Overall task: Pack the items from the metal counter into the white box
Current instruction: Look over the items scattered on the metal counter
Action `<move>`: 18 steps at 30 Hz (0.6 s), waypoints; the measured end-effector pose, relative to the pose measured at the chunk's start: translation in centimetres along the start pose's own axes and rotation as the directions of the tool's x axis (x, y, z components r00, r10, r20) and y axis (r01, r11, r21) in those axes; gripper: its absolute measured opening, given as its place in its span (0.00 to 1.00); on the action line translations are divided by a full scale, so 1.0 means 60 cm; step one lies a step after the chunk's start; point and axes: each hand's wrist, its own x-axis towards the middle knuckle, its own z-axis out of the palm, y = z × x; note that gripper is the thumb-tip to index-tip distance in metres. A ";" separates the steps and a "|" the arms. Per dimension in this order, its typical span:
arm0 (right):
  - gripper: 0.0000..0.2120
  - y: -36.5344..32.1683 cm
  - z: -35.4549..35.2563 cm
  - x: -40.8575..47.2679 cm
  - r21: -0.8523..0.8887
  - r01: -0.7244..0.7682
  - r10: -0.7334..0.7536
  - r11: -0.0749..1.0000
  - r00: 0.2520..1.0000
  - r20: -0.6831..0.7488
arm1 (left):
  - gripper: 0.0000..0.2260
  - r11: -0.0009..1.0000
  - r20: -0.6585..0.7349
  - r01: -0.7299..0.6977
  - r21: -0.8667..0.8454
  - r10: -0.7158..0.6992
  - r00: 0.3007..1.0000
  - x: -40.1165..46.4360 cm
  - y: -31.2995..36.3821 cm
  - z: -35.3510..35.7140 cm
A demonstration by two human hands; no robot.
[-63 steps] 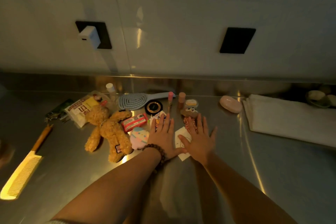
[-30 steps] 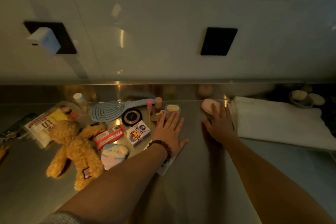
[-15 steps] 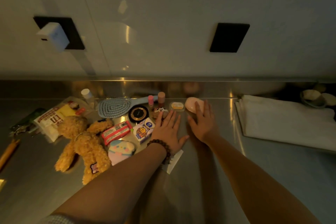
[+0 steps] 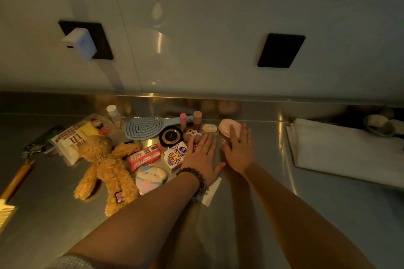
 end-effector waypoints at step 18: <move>0.27 -0.173 -0.032 -0.104 0.095 0.323 -0.311 0.942 0.942 -0.124 | 0.30 0.961 -0.227 0.227 -0.158 -0.259 0.939 -0.154 -0.149 -0.062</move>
